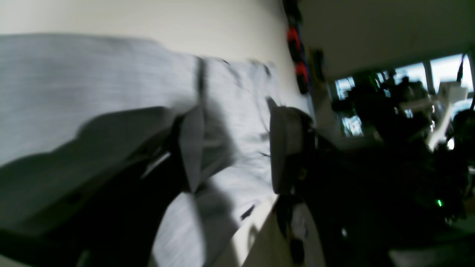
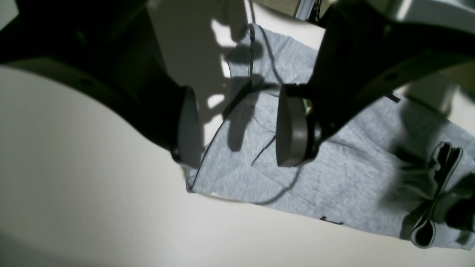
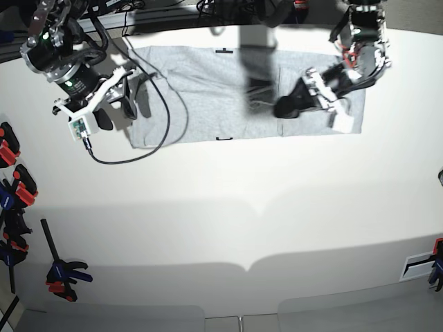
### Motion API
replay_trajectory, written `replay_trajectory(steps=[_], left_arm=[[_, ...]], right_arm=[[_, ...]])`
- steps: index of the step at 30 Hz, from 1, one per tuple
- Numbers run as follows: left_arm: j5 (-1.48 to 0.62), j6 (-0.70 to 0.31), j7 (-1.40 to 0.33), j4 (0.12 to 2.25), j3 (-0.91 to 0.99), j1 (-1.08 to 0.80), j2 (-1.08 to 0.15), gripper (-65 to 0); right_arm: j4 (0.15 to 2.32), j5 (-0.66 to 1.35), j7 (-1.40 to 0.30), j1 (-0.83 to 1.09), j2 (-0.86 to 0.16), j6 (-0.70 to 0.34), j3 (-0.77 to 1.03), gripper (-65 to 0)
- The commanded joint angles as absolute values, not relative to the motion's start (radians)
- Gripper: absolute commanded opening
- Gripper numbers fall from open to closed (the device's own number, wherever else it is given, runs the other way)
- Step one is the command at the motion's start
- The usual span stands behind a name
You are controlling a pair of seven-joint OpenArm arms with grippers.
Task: Fold the T-shirt properly
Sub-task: 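Lower the right gripper onto the shirt's other end and grasp it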
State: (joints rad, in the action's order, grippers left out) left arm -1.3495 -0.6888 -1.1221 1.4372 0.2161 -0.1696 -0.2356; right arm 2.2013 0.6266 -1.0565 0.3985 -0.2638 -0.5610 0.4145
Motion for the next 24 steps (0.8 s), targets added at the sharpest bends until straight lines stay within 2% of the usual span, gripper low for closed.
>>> replay_trajectory(steps=[1,4,8,14,20,24], left_arm=[[-1.379,-0.698,-1.105,1.455,0.200,-0.144,-0.244,-38.1],[-1.380,-0.698,-1.106,1.455,0.162,-0.112,-0.244,-38.1],[-1.380,-0.698,-1.113,1.455,0.162,-0.096,-0.248,-38.1],[-1.380,-0.698,-1.137,1.455,0.163,-0.099,-0.247,-38.1],[-1.380,-0.698,-1.137,1.455,0.163,-0.099,-0.247,-38.1],[-1.380,-0.698,-1.136,1.455,0.163,-0.099,-0.247,-38.1]], right_arm=[[2.220,0.639,-1.032,0.393,-0.275,-0.569,0.419,-33.4],[2.219,0.618,-1.044,0.394,-0.274,-0.567,0.419,-33.4],[2.210,0.510,-1.044,0.394,-0.274,-0.509,0.419,-33.4],[2.144,0.492,-0.929,0.393,-0.274,-0.507,0.419,-33.4],[1.952,0.495,-0.928,0.331,-0.274,-0.466,0.419,-33.4],[1.795,0.533,-1.024,0.251,-0.274,-0.467,0.419,-33.4]])
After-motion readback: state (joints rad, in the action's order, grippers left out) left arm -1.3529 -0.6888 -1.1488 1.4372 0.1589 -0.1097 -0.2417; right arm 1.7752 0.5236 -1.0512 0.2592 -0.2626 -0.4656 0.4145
